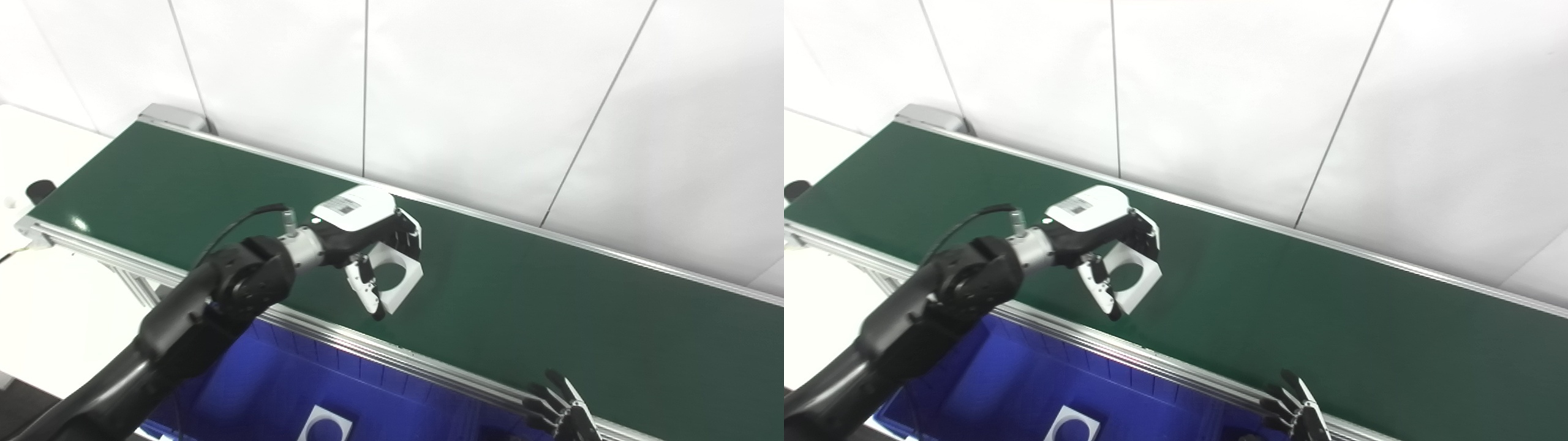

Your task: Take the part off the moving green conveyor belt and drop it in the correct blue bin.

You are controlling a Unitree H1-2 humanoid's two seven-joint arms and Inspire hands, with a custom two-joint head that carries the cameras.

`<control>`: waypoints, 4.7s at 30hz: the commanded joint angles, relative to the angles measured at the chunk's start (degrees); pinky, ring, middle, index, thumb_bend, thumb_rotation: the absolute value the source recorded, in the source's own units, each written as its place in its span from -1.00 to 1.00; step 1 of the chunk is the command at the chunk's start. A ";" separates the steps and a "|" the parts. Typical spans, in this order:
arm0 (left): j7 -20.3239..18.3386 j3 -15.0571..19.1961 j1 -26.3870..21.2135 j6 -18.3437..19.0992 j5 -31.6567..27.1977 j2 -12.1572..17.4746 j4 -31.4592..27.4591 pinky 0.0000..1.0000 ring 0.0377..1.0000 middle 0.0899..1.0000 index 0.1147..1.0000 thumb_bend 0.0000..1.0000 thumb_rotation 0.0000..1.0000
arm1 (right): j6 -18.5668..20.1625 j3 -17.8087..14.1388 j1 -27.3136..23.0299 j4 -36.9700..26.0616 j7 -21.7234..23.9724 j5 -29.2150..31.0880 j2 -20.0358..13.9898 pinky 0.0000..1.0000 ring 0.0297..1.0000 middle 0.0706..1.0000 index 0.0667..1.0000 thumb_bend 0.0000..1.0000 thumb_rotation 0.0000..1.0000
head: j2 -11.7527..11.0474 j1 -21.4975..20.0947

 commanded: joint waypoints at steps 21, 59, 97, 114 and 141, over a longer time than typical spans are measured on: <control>-4.31 8.65 19.41 0.75 -0.17 0.89 -18.37 -0.17 -0.24 -0.23 -0.08 0.00 -1.00 | -0.72 -0.10 2.66 -7.04 0.51 0.43 -1.08 0.40 0.54 0.62 0.81 0.16 -0.08 | 5.23 0.48; 7.02 7.95 27.16 -0.59 4.27 -6.74 -0.40 -0.40 -0.32 -0.20 -0.09 0.00 -1.00 | 2.06 -3.11 1.24 -10.74 1.63 3.53 -2.51 0.35 0.50 0.58 0.77 0.32 0.20 | 17.92 3.04; 4.56 3.42 26.13 4.06 19.85 -4.39 -0.23 0.83 1.00 1.00 0.99 1.00 -0.93 | 1.31 -2.54 1.50 -10.07 1.27 2.24 -1.42 0.33 0.48 0.56 0.77 0.34 0.22 | 16.39 -0.50; 5.46 6.17 26.97 1.45 -1.76 -10.61 -14.12 0.46 0.69 0.81 0.86 0.28 0.18 | 0.59 -1.50 2.20 -9.18 0.12 -0.26 -0.03 0.33 0.47 0.55 0.75 0.28 0.06 | 13.81 -9.31; 1.32 1.14 22.82 -11.21 -45.47 -18.18 11.94 0.59 0.65 0.65 0.63 0.57 0.20 | 1.81 2.60 0.94 -7.50 -2.74 -5.39 6.47 0.40 0.56 0.64 0.77 0.45 0.19 | 20.33 -37.67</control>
